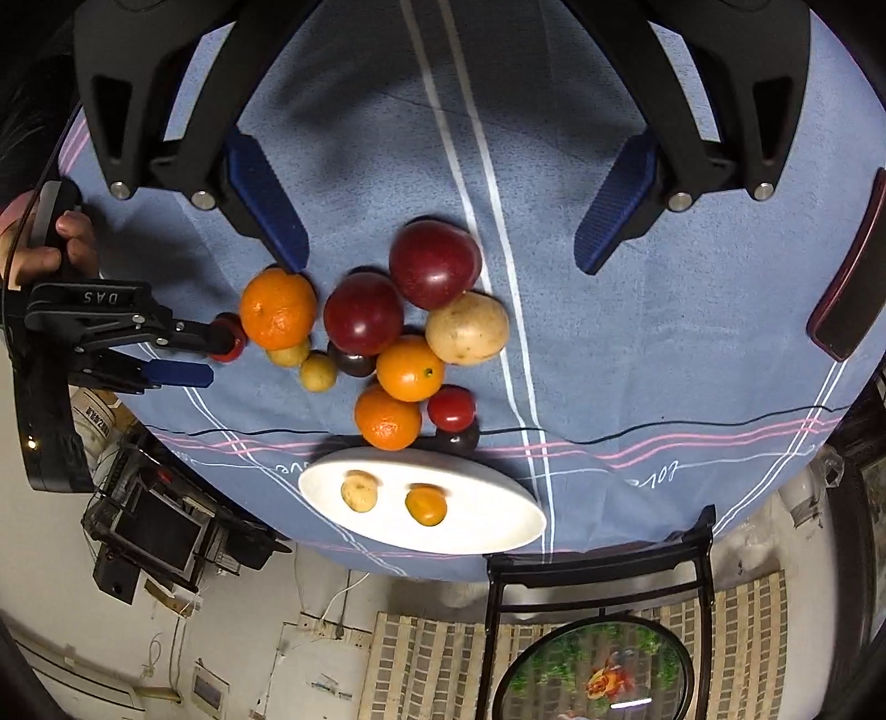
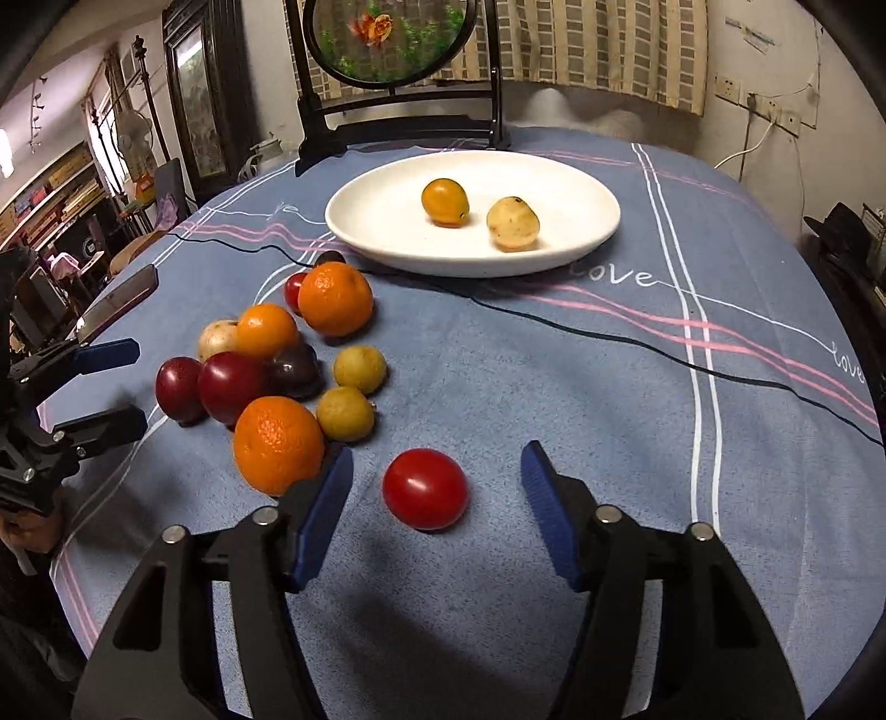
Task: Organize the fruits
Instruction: 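Grasp the cherry tomato with the right tool while the left tool grasps the red plum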
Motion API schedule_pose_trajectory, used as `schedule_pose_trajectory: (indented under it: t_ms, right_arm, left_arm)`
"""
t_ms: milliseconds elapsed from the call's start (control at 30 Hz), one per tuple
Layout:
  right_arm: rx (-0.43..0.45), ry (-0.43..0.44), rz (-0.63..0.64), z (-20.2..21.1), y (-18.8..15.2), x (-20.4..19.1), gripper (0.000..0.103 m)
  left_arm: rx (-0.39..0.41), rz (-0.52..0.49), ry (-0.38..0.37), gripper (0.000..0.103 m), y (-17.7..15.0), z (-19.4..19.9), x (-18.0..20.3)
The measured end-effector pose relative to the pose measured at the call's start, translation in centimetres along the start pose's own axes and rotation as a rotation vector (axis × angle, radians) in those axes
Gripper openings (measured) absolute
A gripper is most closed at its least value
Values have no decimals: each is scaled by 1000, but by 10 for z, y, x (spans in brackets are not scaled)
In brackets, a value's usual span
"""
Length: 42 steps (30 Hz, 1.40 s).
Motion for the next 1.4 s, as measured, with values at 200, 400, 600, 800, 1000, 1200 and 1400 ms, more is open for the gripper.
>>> schedule_pose_trajectory:
  t_ms: [200, 400, 600, 800, 1000, 1200, 1400]
  right_arm:
    - [-32, 12, 3, -5, -1, -1, 46]
    - [-63, 29, 8, -10, -5, -4, 39]
    - [-54, 34, -4, -8, -6, -2, 35]
    - [-50, 36, -21, -7, -6, 1, 35]
    - [-52, 36, -22, -7, -6, 1, 35]
    - [-52, 36, -22, -7, -6, 1, 35]
    - [-51, 35, -21, -6, -6, 1, 35]
  left_arm:
    - [-4, -25, -1, 98, -1, -1, 4]
    - [-8, -26, 2, 98, -2, -3, 5]
    - [-29, -25, 2, 95, -2, -7, 5]
    - [-80, -8, -10, 64, -3, -17, 2]
    - [-90, -5, 12, 54, -3, -21, 3]
    - [-71, -52, 26, 51, 0, -19, 14]
    - [-80, -61, 52, 45, 0, -22, 15]
Point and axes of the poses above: each gripper's, at about its wrist camera, not at the fingertips, and z roughly against the way its jaws point, x to its right, y to its top, the point moved 4 cm from there along -z, roughly the way its jaws point, and after that the axes turned 11 degrees about y, right-handed, at the moved point
